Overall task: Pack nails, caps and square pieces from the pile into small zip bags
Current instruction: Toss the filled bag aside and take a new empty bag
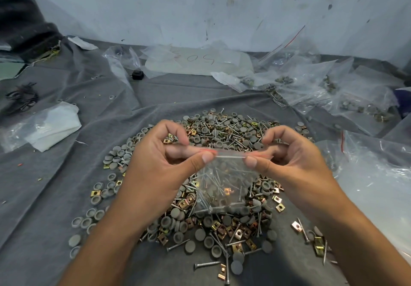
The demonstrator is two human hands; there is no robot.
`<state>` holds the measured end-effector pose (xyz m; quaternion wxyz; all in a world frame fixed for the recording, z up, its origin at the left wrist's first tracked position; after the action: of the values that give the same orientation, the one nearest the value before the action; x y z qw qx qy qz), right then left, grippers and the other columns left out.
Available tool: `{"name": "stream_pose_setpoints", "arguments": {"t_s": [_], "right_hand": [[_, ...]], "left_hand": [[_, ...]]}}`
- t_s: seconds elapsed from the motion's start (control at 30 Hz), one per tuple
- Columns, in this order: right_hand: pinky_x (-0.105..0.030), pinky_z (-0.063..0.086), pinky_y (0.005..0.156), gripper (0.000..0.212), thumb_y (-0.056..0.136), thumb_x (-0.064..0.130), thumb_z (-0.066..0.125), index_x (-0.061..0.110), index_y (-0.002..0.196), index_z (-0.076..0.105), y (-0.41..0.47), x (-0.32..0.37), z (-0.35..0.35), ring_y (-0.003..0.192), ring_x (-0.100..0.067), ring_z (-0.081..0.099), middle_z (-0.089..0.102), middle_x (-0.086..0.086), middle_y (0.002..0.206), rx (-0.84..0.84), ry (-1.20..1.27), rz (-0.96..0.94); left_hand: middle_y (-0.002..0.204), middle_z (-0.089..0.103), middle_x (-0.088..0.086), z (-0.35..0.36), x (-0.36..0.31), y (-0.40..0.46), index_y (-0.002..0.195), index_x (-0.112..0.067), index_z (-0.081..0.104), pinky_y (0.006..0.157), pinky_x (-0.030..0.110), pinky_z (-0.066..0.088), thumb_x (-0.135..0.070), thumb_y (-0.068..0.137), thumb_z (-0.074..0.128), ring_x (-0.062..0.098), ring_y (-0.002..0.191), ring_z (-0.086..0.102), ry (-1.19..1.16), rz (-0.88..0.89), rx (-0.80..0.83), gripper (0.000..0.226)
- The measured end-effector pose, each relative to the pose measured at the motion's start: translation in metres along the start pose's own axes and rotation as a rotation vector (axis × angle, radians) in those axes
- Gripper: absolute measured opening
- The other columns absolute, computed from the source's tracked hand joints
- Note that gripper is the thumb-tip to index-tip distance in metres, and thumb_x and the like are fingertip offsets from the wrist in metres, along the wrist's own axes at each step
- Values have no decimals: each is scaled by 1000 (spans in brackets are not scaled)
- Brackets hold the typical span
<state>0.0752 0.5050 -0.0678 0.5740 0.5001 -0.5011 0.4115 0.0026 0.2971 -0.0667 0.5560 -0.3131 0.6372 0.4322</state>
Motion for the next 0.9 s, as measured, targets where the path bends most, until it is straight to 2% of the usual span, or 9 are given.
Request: {"name": "stream_pose_setpoints", "arguments": {"t_s": [0.1, 0.27, 0.5, 0.53, 0.63, 0.7, 0.77, 0.83, 0.9], "right_hand": [[-20, 56, 64, 26, 69, 24, 85, 32, 82, 65, 1, 5, 1, 77, -18, 73, 73, -2, 76, -19, -25, -2], [-17, 55, 70, 29, 78, 29, 84, 29, 100, 65, 38, 33, 1, 80, -11, 73, 76, 5, 89, -60, -185, -19], [-19, 45, 56, 18, 92, 11, 69, 16, 107, 60, 177, 50, -82, 72, -6, 73, 71, 1, 101, -578, -17, 72], [-21, 45, 57, 17, 93, 9, 65, 14, 109, 60, 190, 43, -99, 77, -10, 73, 71, -3, 102, -625, -9, 109], [-34, 55, 88, 19, 96, 10, 58, 13, 115, 59, 192, 14, -143, 111, -26, 65, 65, -11, 114, -707, -171, 277], [-31, 52, 78, 6, 94, 14, 61, 20, 95, 58, 172, 3, -157, 96, -23, 62, 60, -8, 105, -695, -261, 313], [-26, 45, 67, 6, 94, 17, 65, 20, 98, 61, 143, 3, -164, 88, -18, 61, 63, -5, 105, -638, -414, 290], [-26, 44, 68, 14, 94, 28, 69, 26, 107, 63, 101, 12, -165, 91, -16, 63, 67, 1, 104, -458, -680, 276], [-28, 47, 74, 33, 85, 57, 69, 36, 108, 61, 40, 12, -168, 96, -11, 64, 66, 11, 109, -198, -1018, 389]], "left_hand": [[91, 79, 4, 3, 0, -2, 95, -18, 49, 62, 19, 55, -26, 76, 79, 21, 82, 76, -8, 21, -41, 36], [118, 72, -12, 2, 3, -3, 118, -24, 53, 83, 23, 56, -44, 78, 80, 6, 108, 69, -23, -16, -179, 52], [120, 68, -23, -2, 7, -4, 118, -36, 53, 92, 29, 48, -61, 77, 68, -4, 110, 64, 109, -53, -232, 51], [120, 68, -24, -1, 7, -4, 118, -37, 53, 93, 29, 48, -65, 78, 67, -4, 110, 64, 123, -54, -230, 51], [120, 67, -24, -2, 8, -3, 119, -37, 53, 93, 31, 48, -64, 81, 66, -4, 111, 63, 153, -61, -236, 49], [119, 68, -23, -3, 7, -3, 119, -35, 53, 92, 30, 48, -59, 79, 64, -3, 110, 64, 147, -58, -246, 48], [117, 69, -23, -3, 6, -3, 118, -34, 54, 91, 30, 48, -58, 77, 63, -3, 108, 65, 133, -46, -248, 48], [115, 70, -23, -2, 4, -4, 117, -35, 54, 90, 28, 48, -60, 74, 60, -3, 107, 65, 127, -38, -249, 50], [114, 69, -23, 0, 3, -4, 116, -35, 54, 89, 26, 46, -62, 73, 58, -5, 106, 64, 138, -35, -245, 52]]}}
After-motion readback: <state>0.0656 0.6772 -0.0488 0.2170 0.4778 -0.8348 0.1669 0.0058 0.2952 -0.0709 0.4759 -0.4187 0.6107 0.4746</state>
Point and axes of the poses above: each hand's wrist, its own y-axis towards the middle knuckle, its own z-axis out of the palm, x = y × z, the point moved 4 cm from there along y, towards the middle knuckle
